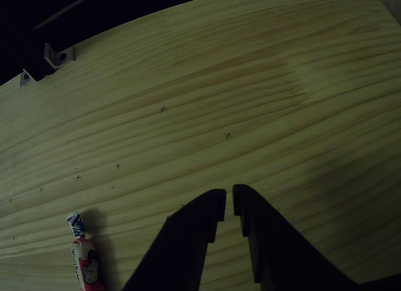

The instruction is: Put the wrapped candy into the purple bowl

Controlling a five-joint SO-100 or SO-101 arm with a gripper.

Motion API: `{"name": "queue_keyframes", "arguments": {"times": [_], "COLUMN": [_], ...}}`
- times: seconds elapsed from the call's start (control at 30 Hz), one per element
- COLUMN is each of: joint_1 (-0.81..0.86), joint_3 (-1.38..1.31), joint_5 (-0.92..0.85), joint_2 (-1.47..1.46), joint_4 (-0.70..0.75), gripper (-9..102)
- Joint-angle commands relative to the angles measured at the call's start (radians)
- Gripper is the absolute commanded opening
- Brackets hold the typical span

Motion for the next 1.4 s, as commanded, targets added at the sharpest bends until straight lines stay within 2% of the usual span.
{"name": "queue_keyframes", "arguments": {"times": [0.0,0.87,1.37], "joint_1": [0.009,-0.021,-0.051], "joint_3": [-0.017,-0.018,-0.089], "joint_5": [0.009,-0.026,-0.017], "joint_2": [0.009,0.009,0.009], "joint_4": [-0.018,-0.017,0.077], "gripper": [1,1,1]}}
